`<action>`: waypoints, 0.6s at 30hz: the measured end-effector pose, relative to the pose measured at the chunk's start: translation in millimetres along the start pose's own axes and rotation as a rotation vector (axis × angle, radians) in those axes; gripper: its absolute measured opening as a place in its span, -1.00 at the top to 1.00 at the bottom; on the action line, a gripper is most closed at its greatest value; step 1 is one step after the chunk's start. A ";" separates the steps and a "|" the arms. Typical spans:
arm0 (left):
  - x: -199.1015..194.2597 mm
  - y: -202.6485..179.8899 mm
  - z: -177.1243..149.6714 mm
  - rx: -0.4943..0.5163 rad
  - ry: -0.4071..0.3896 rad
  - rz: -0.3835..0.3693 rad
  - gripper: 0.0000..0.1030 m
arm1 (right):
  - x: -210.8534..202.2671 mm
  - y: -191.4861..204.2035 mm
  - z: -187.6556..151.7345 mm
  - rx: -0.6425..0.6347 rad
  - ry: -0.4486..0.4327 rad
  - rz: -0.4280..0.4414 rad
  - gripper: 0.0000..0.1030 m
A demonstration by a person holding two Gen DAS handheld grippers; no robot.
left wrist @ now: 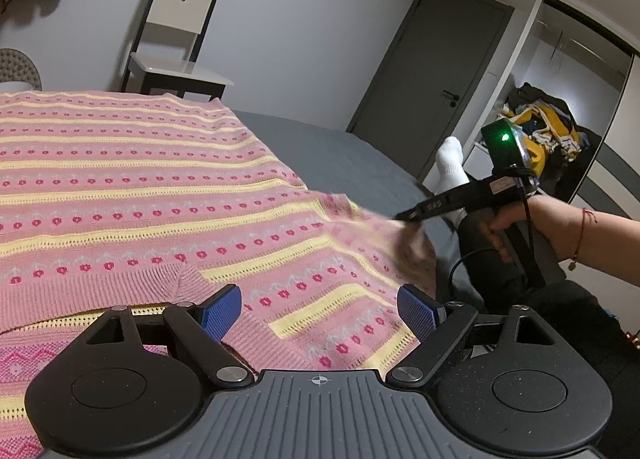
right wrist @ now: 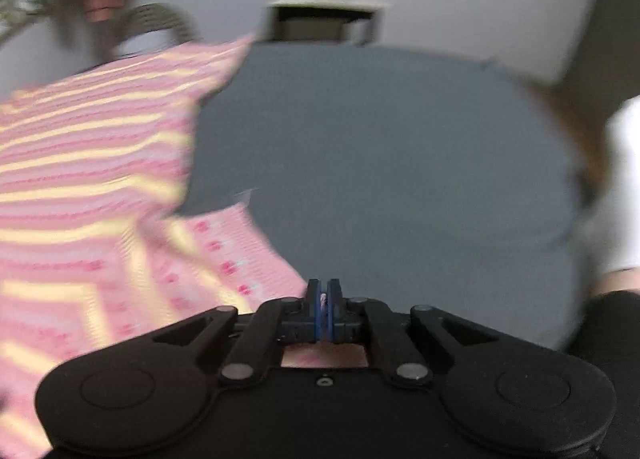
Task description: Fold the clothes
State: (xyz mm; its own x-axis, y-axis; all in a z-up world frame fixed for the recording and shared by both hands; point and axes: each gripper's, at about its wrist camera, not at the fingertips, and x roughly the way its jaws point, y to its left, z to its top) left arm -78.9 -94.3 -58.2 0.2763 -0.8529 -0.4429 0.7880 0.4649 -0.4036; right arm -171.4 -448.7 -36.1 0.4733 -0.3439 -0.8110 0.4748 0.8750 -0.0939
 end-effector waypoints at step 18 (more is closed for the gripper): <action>-8.2 -16.9 3.8 0.068 -0.040 -0.073 -0.67 | -12.5 -65.3 -45.9 0.431 0.127 0.183 0.38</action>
State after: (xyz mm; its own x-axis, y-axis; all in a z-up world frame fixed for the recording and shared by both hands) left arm -92.4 -96.1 -44.7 0.2378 -0.8932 -0.3816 0.8421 0.3853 -0.3772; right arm -242.4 -485.9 -46.3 0.4959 -0.1294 -0.8587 0.6690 0.6873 0.2828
